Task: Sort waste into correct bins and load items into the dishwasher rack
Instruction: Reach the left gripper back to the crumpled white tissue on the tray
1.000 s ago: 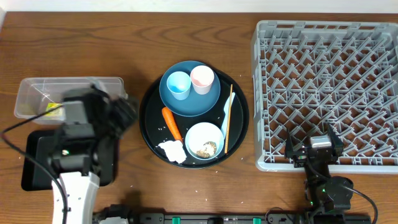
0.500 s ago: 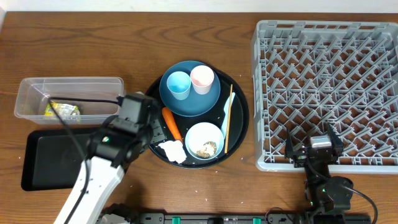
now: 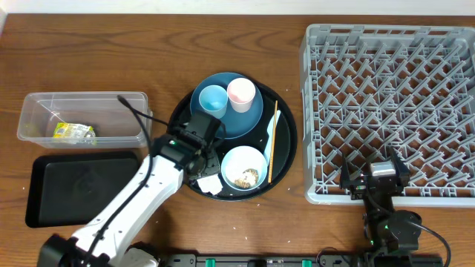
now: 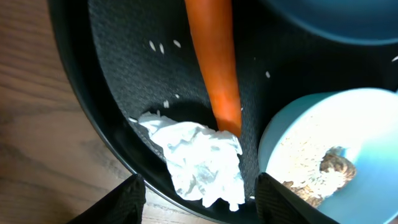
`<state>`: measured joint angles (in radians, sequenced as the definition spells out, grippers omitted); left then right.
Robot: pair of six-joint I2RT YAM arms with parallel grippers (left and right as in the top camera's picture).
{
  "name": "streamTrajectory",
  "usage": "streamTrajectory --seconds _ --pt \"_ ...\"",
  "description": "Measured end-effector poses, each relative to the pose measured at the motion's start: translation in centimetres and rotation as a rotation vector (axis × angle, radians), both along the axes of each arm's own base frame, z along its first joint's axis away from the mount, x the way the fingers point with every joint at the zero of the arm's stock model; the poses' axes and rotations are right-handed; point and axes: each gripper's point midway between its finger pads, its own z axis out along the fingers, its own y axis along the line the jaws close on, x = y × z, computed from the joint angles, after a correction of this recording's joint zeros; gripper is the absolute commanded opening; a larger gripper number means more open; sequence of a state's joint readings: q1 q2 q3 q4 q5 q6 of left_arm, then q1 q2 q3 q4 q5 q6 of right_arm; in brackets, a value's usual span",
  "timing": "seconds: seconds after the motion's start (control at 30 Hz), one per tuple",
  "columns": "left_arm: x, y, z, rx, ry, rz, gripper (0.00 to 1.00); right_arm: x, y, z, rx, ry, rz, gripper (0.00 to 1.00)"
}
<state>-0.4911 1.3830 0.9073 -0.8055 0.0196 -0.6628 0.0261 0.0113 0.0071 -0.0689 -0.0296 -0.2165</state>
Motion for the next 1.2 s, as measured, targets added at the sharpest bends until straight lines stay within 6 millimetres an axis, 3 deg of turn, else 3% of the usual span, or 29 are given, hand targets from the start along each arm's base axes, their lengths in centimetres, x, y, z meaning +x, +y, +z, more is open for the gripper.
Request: streamTrajectory --seconds 0.57,0.73,0.87,1.2 --pt "-1.1 -0.5 -2.6 0.05 0.096 -0.018 0.59 0.0 0.0 0.0 0.0 0.0 0.0 0.99" --pt "-1.5 -0.8 -2.8 0.032 0.115 -0.032 0.6 0.0 0.0 0.0 0.0 0.0 0.0 0.99" --pt "-1.7 -1.2 -2.8 0.012 0.125 -0.054 0.67 0.0 0.0 0.0 0.0 0.0 0.0 0.99" --pt "-1.8 -1.2 -2.9 0.01 0.129 -0.08 0.68 0.0 0.0 0.0 0.0 0.0 0.0 0.99"
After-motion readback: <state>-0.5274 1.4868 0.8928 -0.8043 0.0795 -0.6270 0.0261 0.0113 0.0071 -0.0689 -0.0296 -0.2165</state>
